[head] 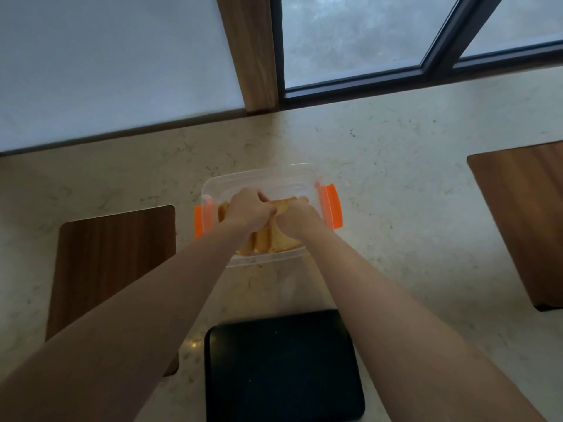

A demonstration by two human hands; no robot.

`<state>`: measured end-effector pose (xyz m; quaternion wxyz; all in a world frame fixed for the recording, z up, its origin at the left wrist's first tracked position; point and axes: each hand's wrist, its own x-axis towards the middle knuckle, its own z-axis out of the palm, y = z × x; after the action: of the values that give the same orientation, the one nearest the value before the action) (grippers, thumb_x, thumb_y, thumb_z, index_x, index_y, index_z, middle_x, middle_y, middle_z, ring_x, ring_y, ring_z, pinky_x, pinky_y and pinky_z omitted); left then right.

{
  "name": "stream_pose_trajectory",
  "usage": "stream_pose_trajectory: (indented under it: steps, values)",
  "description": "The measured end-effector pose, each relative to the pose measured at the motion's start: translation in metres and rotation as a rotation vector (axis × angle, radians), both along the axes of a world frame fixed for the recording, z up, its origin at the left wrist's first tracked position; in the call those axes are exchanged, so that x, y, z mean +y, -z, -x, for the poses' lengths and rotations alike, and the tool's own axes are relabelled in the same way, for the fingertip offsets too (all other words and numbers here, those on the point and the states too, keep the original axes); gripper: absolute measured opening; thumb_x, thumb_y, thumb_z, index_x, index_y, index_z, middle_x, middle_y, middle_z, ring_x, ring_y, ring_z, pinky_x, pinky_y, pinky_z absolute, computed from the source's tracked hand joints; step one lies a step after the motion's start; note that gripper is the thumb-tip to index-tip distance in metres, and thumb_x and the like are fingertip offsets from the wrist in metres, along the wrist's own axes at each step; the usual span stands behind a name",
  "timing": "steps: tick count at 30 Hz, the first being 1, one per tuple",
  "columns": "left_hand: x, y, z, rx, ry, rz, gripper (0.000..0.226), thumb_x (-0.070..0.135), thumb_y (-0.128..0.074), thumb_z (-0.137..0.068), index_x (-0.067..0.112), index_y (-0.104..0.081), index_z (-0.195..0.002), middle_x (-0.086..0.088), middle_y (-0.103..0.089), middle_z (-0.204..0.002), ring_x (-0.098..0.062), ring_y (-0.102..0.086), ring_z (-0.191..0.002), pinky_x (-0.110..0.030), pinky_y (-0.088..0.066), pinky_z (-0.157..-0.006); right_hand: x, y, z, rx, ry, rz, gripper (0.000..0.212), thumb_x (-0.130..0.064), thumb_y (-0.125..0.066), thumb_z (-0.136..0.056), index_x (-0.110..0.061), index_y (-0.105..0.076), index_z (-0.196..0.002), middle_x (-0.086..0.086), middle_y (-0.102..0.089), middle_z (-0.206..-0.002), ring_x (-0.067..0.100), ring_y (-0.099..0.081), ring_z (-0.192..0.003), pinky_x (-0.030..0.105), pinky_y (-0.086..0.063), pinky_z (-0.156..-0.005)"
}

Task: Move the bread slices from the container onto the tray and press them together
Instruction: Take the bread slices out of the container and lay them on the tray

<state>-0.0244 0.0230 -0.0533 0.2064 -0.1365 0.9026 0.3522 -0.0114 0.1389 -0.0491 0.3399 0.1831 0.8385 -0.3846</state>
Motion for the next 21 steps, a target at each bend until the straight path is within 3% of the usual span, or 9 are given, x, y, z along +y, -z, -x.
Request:
stream_pose_trajectory:
  steps: [2,5,7,10,14,18,21]
  values:
    - [-0.002,-0.012,-0.001,0.026,0.036,0.01,0.013,0.021,-0.072,-0.085,0.025,-0.062,-0.078,0.001,-0.067,-0.08,-0.016,-0.067,-0.071,-0.03,-0.057,-0.067,0.0,-0.004,-0.001,0.02,-0.014,0.012,0.071,-0.026,-0.048,-0.095,0.006,-0.019,-0.151,0.019,-0.046,-0.145,0.034,-0.05,-0.125,0.034,-0.042,-0.082]
    - [-0.008,-0.038,-0.004,0.08,0.03,-0.043,0.007,0.021,-0.07,-0.087,0.016,-0.069,-0.092,-0.001,-0.068,-0.08,-0.015,-0.067,-0.072,-0.033,-0.059,-0.072,0.005,-0.018,0.002,0.084,0.004,0.14,0.053,-0.022,-0.053,-0.094,0.0,-0.042,-0.141,0.018,-0.054,-0.137,0.034,-0.052,-0.124,0.04,-0.047,-0.098]
    - [-0.015,-0.065,-0.009,0.125,0.013,-0.107,0.011,0.023,-0.069,-0.088,0.016,-0.07,-0.096,-0.002,-0.069,-0.084,-0.016,-0.067,-0.076,-0.034,-0.057,-0.07,0.01,-0.036,0.003,0.109,0.108,0.311,0.048,-0.02,-0.061,-0.086,-0.01,-0.054,-0.132,0.007,-0.063,-0.121,0.026,-0.059,-0.116,0.038,-0.053,-0.089]
    - [-0.036,-0.116,-0.026,0.161,-0.016,-0.284,0.011,0.03,-0.07,-0.087,0.022,-0.072,-0.094,0.002,-0.07,-0.086,-0.012,-0.065,-0.077,-0.025,-0.047,-0.064,0.023,-0.073,-0.012,0.258,0.159,0.479,0.041,-0.026,-0.068,-0.086,-0.02,-0.06,-0.126,-0.005,-0.068,-0.108,0.013,-0.065,-0.101,0.023,-0.053,-0.07]
    - [-0.07,-0.161,-0.078,0.135,-0.028,-0.55,0.019,0.039,-0.071,-0.081,0.028,-0.077,-0.094,0.002,-0.075,-0.091,-0.017,-0.07,-0.083,-0.025,-0.055,-0.066,0.043,-0.109,-0.066,0.368,0.14,0.747,0.03,-0.027,-0.073,-0.087,-0.013,-0.072,-0.114,-0.003,-0.077,-0.105,0.013,-0.072,-0.099,0.028,-0.06,-0.083]
    - [-0.081,-0.129,-0.149,0.009,-0.211,-0.693,0.027,0.035,-0.08,-0.075,0.027,-0.076,-0.101,0.002,-0.075,-0.1,-0.017,-0.072,-0.093,-0.029,-0.06,-0.074,0.036,-0.091,-0.132,0.268,0.115,0.74,0.02,-0.02,-0.074,-0.088,-0.013,-0.074,-0.107,0.001,-0.078,-0.102,0.017,-0.073,-0.096,0.033,-0.061,-0.08]
    - [-0.084,-0.089,-0.2,-0.22,-0.38,-0.823,0.043,0.022,-0.085,-0.07,0.015,-0.071,-0.11,-0.006,-0.074,-0.108,-0.022,-0.071,-0.101,-0.033,-0.058,-0.081,0.026,-0.06,-0.174,0.088,0.186,0.705,0.017,-0.022,-0.075,-0.088,-0.017,-0.075,-0.104,-0.001,-0.078,-0.101,0.018,-0.073,-0.095,0.035,-0.062,-0.078]
